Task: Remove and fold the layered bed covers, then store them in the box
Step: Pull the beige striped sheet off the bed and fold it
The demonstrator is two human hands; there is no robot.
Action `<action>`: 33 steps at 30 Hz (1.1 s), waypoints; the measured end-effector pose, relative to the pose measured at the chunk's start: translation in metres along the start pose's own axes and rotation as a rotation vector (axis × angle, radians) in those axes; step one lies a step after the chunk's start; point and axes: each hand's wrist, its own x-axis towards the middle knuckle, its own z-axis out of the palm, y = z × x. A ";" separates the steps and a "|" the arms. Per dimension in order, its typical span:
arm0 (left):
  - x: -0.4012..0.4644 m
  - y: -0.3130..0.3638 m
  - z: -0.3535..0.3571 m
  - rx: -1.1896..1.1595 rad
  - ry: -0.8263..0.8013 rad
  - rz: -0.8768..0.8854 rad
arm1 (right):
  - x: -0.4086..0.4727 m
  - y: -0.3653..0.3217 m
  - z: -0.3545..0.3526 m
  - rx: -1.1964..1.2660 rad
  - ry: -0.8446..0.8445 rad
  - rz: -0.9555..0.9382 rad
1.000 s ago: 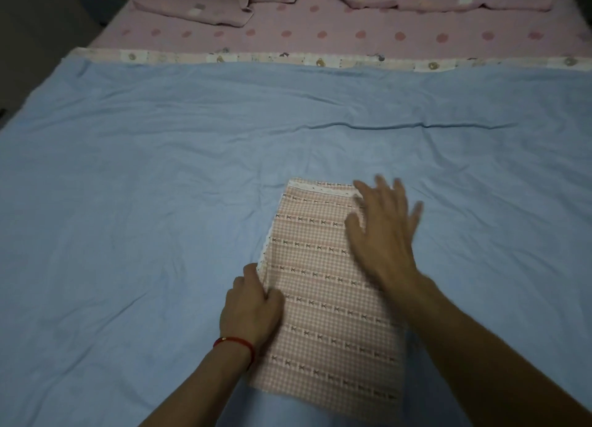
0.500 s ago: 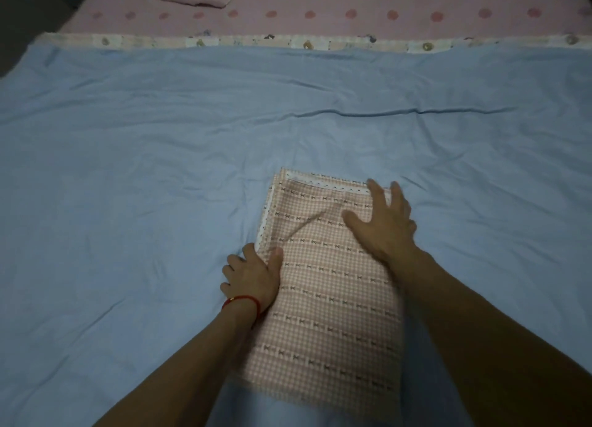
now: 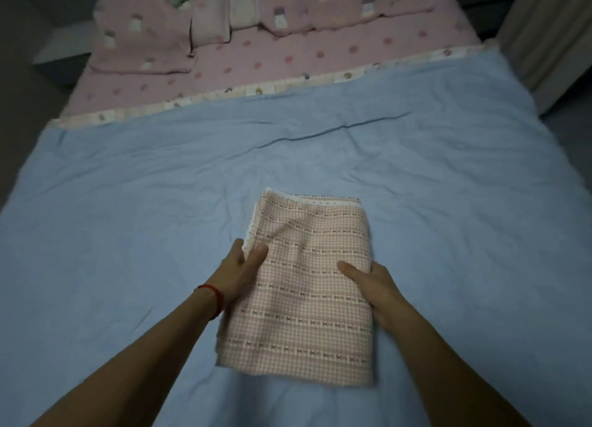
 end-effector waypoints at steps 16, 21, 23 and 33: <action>-0.286 0.101 0.209 0.364 -0.952 0.570 | -0.485 0.204 -0.106 0.802 0.847 -0.276; -0.408 0.084 0.274 0.659 -1.195 0.793 | -0.577 0.315 -0.064 1.103 0.975 -0.350; -0.454 0.070 0.296 0.734 -1.287 0.886 | -0.597 0.357 -0.051 1.211 1.014 -0.383; -0.674 -0.117 0.427 1.251 -1.463 1.064 | -0.667 0.591 0.025 1.717 1.378 -0.278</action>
